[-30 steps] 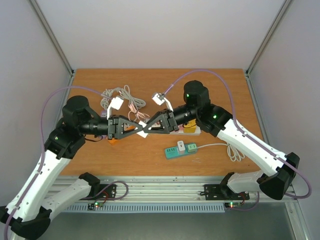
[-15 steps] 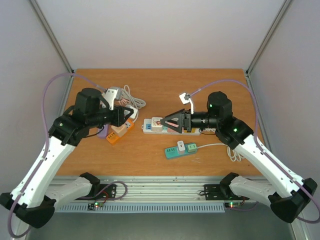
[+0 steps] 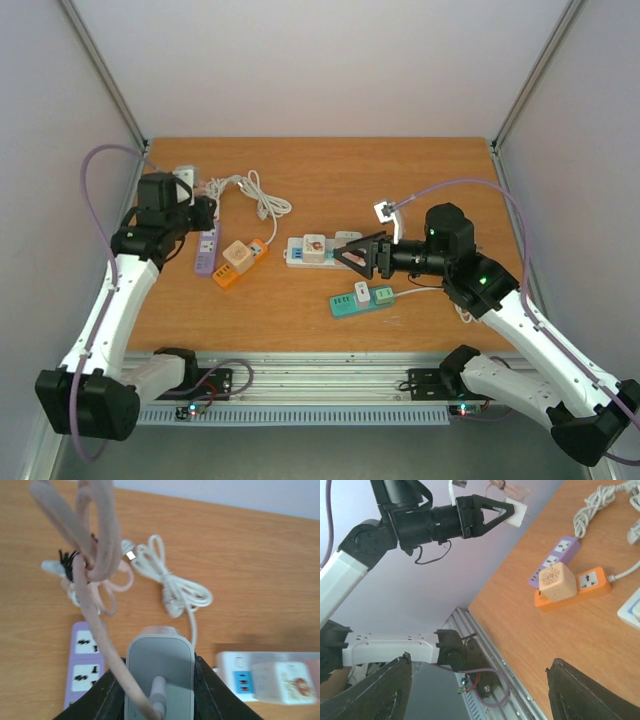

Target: Insert the plug

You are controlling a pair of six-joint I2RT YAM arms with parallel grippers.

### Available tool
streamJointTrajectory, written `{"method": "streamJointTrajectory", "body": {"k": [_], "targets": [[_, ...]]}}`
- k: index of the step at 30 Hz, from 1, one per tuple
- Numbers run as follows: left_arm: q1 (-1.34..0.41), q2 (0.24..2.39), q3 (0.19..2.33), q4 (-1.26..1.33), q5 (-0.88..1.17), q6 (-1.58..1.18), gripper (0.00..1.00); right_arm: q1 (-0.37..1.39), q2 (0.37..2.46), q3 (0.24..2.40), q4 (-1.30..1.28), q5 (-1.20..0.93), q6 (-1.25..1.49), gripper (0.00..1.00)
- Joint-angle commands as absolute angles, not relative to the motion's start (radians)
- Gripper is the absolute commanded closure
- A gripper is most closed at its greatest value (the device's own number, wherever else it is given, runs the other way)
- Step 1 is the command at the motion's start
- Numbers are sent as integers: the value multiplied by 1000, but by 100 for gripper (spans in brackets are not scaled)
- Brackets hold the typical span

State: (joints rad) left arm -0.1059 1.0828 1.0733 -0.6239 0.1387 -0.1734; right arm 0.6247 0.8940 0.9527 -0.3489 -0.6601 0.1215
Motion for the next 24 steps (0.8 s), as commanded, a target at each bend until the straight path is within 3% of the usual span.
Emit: {"method": "streamJointTrajectory", "body": {"k": [1,7,12,17,24], "targets": [[-28,1099,976,-395,185,-135,90,621,881,910,-322,-647,120,25],[128,1304,1008,-374,211,-29,92,621,885,873,-286,-651,132,25],[167,1491,1062,-406,104,79,94,621,883,864,-293,-659,130,25],[171,1558,1015,-348,275,127,95,622,886,857,-299,-668,133,25],[172,1585,1017,-378,324,120,96,622,895,837,-264,-687,157,25]]}}
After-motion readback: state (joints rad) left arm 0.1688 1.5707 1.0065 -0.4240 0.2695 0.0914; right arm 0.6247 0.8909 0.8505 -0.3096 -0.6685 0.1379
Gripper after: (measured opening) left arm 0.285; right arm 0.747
